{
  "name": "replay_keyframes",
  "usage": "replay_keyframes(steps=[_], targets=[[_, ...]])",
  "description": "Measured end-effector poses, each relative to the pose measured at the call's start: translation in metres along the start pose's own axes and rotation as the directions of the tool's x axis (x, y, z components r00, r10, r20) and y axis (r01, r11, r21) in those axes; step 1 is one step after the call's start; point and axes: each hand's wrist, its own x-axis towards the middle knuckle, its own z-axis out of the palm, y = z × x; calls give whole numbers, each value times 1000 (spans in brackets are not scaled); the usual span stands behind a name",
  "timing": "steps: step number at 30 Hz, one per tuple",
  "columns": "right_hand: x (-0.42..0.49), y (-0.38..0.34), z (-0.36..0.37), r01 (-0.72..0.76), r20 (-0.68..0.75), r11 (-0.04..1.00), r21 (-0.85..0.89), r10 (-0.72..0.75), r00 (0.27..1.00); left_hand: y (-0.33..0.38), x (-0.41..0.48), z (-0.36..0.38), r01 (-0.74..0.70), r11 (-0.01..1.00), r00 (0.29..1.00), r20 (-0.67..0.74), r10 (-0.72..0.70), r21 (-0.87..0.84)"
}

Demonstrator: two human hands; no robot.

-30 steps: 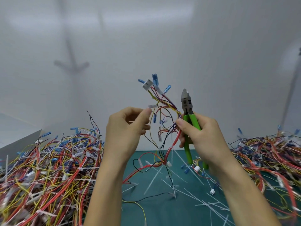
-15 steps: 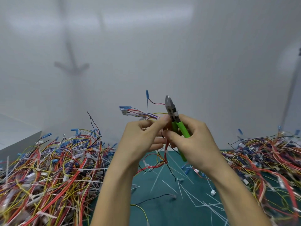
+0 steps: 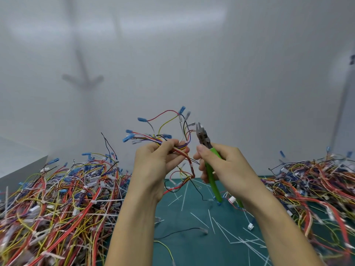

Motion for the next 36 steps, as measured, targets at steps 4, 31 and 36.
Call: replay_keyframes(steps=[4,31,36], targets=[[-1,1,2,-150,50,987,-56,153,987,0,1,0,-28,1000,999,-39,27,-8],[0,2,6,-233,82,972,-21,234,969,-1,1,-2,-47,998,999,-7,47,30],[1,5,6,-236,82,972,-3,236,968,-2,0,-1,-46,998,999,24,45,49]])
